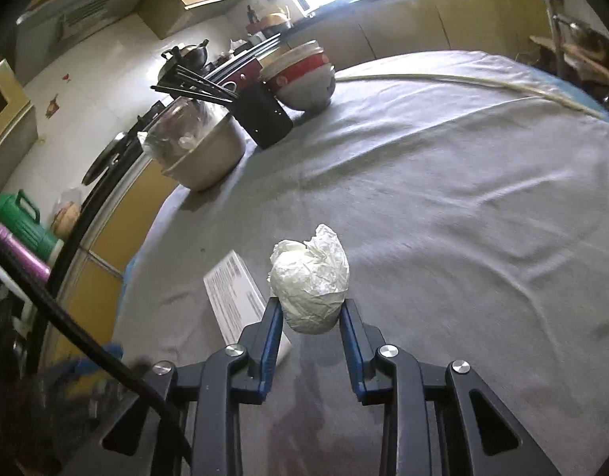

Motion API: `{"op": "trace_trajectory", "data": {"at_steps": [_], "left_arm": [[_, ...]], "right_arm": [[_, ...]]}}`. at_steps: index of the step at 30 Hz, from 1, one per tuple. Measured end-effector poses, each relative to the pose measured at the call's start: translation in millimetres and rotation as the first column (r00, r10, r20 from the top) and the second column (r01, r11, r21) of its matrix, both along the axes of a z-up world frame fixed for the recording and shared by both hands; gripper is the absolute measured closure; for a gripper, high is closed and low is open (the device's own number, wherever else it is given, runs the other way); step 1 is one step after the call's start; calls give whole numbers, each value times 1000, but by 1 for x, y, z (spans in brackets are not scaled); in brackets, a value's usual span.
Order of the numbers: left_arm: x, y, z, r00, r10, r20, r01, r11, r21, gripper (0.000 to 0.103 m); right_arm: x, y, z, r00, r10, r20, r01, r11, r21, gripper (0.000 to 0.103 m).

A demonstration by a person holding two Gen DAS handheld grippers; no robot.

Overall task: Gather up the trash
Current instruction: 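Grasp the white tissue ball with the right tool while the left tool grasps the white box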

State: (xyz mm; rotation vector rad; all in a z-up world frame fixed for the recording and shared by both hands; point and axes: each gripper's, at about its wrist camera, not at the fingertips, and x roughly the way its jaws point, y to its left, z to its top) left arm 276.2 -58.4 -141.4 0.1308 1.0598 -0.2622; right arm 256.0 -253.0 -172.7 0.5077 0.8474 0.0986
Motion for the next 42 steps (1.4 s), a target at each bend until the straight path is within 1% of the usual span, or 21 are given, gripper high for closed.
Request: {"op": "trace_trajectory", "data": {"at_steps": [6,8,13,16,18,22,27,29,30,31,32,33,34,35,36,37,38,39,40,42], "left_arm": [[36,-42,-13,996,-7,-89,-1,996,-90,31],[48,-52,-21,990,14,-138,-29,994,-108,31],[64,-65,-37,972,70,-225,-101,987,-129,31],[65,-66,-45,964,90,-250,-127,983,-135,31],[62,-67,-45,969,97,-227,-131,982,-139,32],[51,-67,-45,978,78,-192,-107,983,-147,42],[29,-64,-43,981,16,-194,-46,987,-155,48],[15,-64,-41,980,-21,-197,-10,988,-156,51],[9,-63,-39,980,-36,-196,5,987,-158,56],[0,-62,-36,981,-57,-188,26,986,-164,71],[-8,-62,-32,981,-75,-180,45,985,-166,72],[-15,-61,-30,978,-98,-182,66,983,-170,80],[-23,-61,-29,973,-124,-194,91,981,-172,83],[-29,-60,-30,969,-139,-206,105,980,-166,83],[-32,-59,-31,967,-142,-214,109,981,-160,83],[-36,-56,-33,965,-142,-222,108,982,-157,83],[-41,-51,-34,963,-147,-228,109,979,-170,83],[-42,-45,-32,961,-150,-232,110,978,-176,83],[-45,-40,-32,960,-147,-240,103,977,-185,83],[-52,-32,-30,958,-141,-249,91,975,-202,79]], "right_arm": [[-57,-18,-1,1000,-12,-2,12,999,-33,71],[-74,-22,-3,1000,-22,-4,21,999,-44,71],[-109,-37,-8,998,-55,-7,55,998,-14,71],[-121,-42,-11,998,-68,-6,68,998,-4,71],[-126,-43,-13,997,-72,-6,72,997,6,71],[-135,-41,-16,997,-73,-7,74,997,22,71],[-143,-33,-16,998,-62,-12,62,998,4,71],[-146,-32,-18,998,-63,-16,63,998,5,69],[-148,-32,-19,998,-65,-22,65,998,7,69],[-149,-31,-21,997,-66,-33,66,998,10,69],[-151,-30,-23,997,-64,-44,65,998,11,69],[-152,-30,-24,997,-64,-47,65,998,12,69],[-155,-29,-24,997,-66,-42,67,998,13,68],[-157,-28,-24,997,-67,-40,68,998,17,68],[-159,-28,-24,997,-68,-44,69,997,22,66],[-161,-28,-24,996,-70,-48,71,997,32,58],[-164,-28,-23,997,-68,-41,70,996,48,41],[-167,-27,-21,997,-72,-36,74,996,47,35],[-171,-26,-18,997,-76,-28,77,996,37,32],[-177,-24,-12,997,-75,-4,75,997,9,32]]}}
